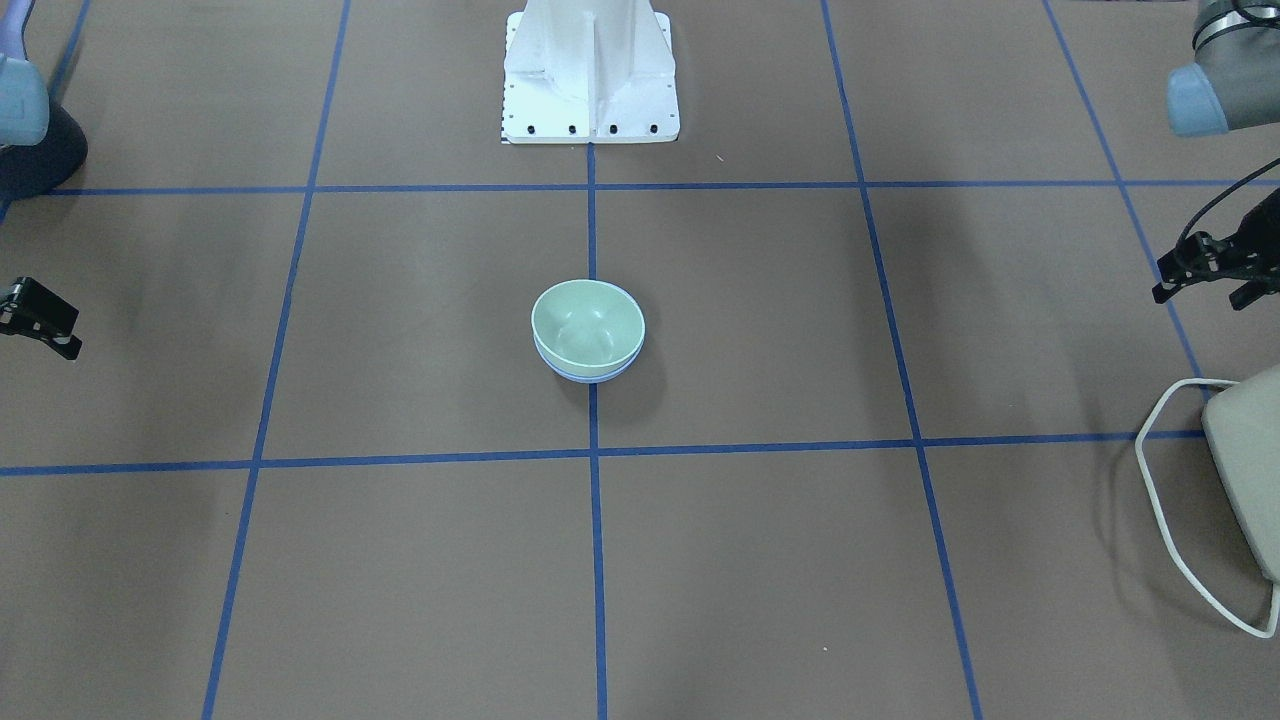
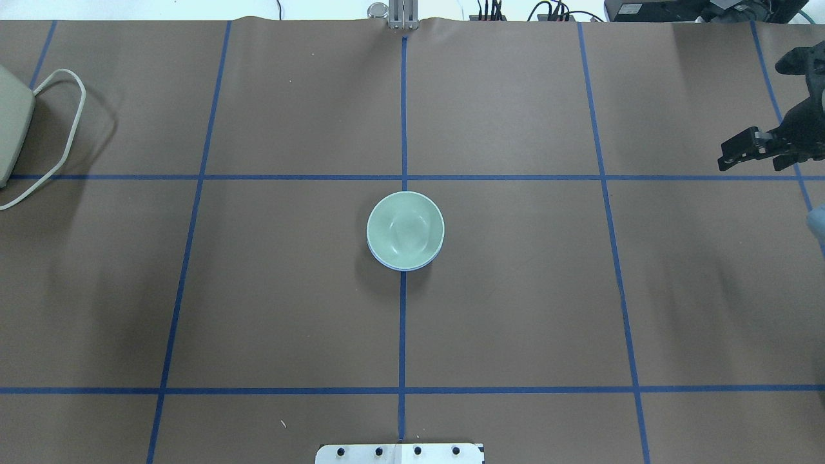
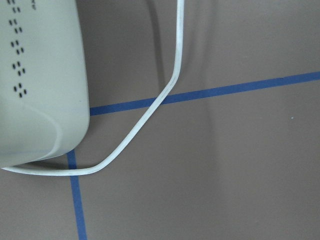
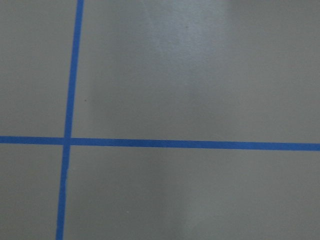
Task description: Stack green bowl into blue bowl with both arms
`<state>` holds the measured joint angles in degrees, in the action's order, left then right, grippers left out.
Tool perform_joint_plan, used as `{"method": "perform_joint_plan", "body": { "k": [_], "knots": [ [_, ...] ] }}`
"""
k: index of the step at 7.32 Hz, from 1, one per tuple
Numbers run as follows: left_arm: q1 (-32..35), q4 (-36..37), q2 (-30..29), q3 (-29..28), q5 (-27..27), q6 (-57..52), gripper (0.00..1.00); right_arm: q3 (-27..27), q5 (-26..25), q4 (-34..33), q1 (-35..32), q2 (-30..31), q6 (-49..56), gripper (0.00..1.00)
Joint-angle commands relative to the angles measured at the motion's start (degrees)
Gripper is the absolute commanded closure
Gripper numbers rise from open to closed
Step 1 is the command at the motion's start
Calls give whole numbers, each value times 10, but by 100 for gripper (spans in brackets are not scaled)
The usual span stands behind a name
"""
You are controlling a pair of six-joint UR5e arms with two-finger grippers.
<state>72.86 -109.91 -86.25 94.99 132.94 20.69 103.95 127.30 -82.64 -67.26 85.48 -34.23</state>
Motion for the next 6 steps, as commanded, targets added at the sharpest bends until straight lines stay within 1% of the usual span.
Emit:
{"method": "perform_joint_plan", "body": {
  "k": [1, 2, 3, 4, 5, 6],
  "knots": [
    [25, -1, 0, -30, 49, -1, 2, 0, 2, -29, -19, 16, 42, 0],
    [25, 0, -1, -29, 49, -1, 2, -1, 18, -39, -29, 19, 43, 0],
    [26, -1, -1, -30, 48, -1, 2, -15, 50, -60, -53, 19, 48, 0],
    [28, 0, -1, -30, 45, -1, 2, -30, 58, -67, -85, 19, 93, 0],
    [28, -1, -1, -31, 44, -1, 2, -64, 59, -84, -125, 14, 181, 0],
    [28, -1, -1, -31, 44, -1, 2, -100, 61, -88, -159, 14, 234, 0]
  ]
}}
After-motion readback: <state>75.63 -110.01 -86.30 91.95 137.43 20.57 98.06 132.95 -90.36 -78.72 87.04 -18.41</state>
